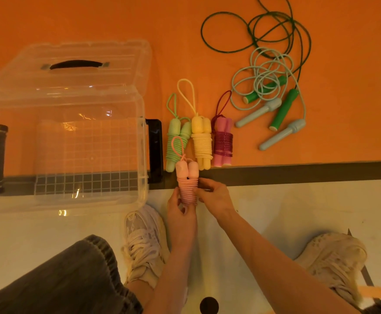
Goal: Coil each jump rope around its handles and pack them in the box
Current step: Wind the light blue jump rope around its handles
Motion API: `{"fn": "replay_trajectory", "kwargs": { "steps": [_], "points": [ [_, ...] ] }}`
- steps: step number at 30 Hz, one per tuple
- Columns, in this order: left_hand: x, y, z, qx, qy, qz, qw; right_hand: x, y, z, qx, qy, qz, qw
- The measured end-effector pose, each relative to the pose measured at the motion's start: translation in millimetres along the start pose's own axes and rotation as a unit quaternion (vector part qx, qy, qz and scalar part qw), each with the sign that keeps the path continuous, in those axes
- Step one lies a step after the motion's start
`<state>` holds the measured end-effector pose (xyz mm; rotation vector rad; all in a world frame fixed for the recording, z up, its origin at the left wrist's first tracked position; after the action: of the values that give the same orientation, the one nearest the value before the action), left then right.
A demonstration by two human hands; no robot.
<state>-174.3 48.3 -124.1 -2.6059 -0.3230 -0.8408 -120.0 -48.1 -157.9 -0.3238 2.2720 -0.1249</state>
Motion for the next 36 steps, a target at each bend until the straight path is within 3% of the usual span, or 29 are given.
{"fn": "replay_trajectory", "kwargs": {
  "steps": [5,12,24,36],
  "points": [
    [10,-5,-5,0.022,-0.014,-0.005,1.000,-3,-10,-4,-0.015,0.022,-0.004,1.000],
    [51,4,-20,0.007,0.056,0.027,0.998,-27,-54,-21,0.001,0.006,-0.012,1.000],
    [128,56,-58,-0.084,0.188,0.111,0.972,-62,-176,-29,0.117,-0.027,0.001,0.993],
    [162,109,-38,-0.147,0.246,0.194,0.938,-62,-215,27,0.170,-0.061,-0.137,0.974]
  ]
}}
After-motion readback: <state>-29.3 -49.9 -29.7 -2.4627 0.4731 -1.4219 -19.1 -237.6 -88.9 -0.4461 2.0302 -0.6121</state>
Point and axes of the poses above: each hand's wrist, its own z-axis towards the middle knuckle, its own y-axis out of the palm, x = y × z, the point moved 4 cm from there along z, towards the middle knuckle, and after that the axes turned 8 degrees about -y, right-handed, at the moved point
